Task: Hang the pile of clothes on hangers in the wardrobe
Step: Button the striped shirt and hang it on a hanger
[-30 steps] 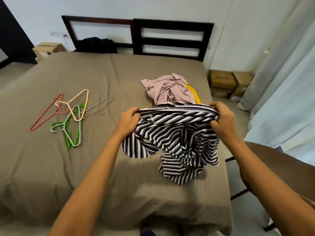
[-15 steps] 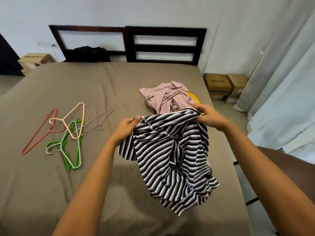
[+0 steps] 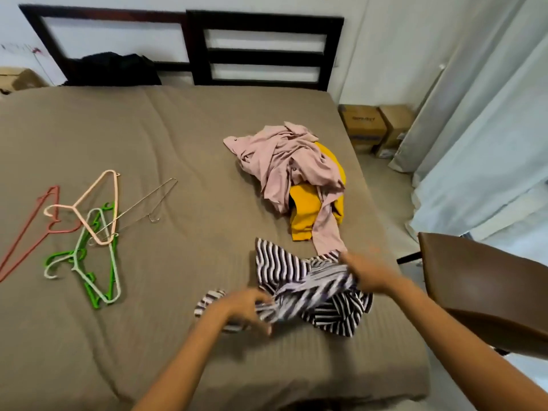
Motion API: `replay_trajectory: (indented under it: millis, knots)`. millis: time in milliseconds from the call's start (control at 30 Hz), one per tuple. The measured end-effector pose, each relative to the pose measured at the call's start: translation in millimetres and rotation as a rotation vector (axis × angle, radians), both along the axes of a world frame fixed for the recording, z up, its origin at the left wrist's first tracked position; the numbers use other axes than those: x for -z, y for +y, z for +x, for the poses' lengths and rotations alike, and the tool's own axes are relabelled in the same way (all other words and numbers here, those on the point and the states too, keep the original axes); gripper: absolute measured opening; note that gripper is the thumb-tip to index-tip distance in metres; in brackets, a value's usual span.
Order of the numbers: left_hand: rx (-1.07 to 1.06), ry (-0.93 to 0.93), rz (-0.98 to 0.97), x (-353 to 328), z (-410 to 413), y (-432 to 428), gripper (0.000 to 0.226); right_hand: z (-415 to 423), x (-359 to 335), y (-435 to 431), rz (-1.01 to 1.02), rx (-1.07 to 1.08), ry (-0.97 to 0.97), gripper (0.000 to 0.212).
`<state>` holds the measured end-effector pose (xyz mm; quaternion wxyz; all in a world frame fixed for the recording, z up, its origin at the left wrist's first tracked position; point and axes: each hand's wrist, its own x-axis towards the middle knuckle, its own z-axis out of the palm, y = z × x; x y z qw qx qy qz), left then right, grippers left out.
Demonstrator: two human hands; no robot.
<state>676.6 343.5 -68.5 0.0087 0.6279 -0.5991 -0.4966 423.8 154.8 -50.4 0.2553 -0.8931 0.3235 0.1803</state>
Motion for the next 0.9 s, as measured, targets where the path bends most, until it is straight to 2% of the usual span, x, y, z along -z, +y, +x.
replay_trajectory:
  millis: [67,100,133,200,300,333,433,467,533,600,700,733,800,900]
  knots:
    - [0.176,-0.087,0.269,30,-14,6,0.058,-15,33,17,0.294,-0.137,0.330,0.067]
    - [0.206,-0.131,0.319,44,-19,7,0.054,-23,50,22,0.385,-0.159,0.455,0.068]
    - [0.190,-0.165,0.309,55,-23,7,0.050,-28,64,26,0.402,-0.112,0.500,0.062]
    - [0.056,-0.170,0.211,72,-32,1,0.042,-36,89,25,0.298,0.116,0.365,0.041]
    - [-0.219,-0.007,0.094,94,-53,-15,0.035,-38,124,20,0.151,0.554,0.144,0.034]
    - [-0.279,0.029,0.061,103,-62,-21,0.035,-37,135,20,0.144,0.657,0.086,0.039]
    - [-0.392,0.052,-0.021,129,-88,-33,0.044,-26,162,30,0.193,0.886,-0.039,0.075]
    - [-0.431,0.052,-0.043,137,-97,-35,0.049,-22,165,35,0.177,0.921,-0.043,0.076]
    - [-0.515,0.052,-0.080,148,-112,-36,0.062,-16,172,40,0.123,0.952,-0.055,0.060]
    - [-0.560,0.025,-0.094,159,-121,-37,0.080,-10,173,41,0.064,0.977,-0.203,0.040]
    - [-0.502,-0.157,-0.054,170,-128,-39,0.098,-1,160,48,0.085,0.955,-0.452,0.010]
    - [-0.467,-0.230,-0.032,171,-129,-40,0.096,2,154,51,0.086,0.926,-0.483,0.007]
    - [-0.390,-0.394,-0.036,174,-125,-43,0.078,3,146,54,0.007,0.865,-0.463,0.018]
    - [-0.223,-0.503,-0.059,184,-106,-41,0.049,-3,135,54,-0.420,0.704,-0.192,0.040]
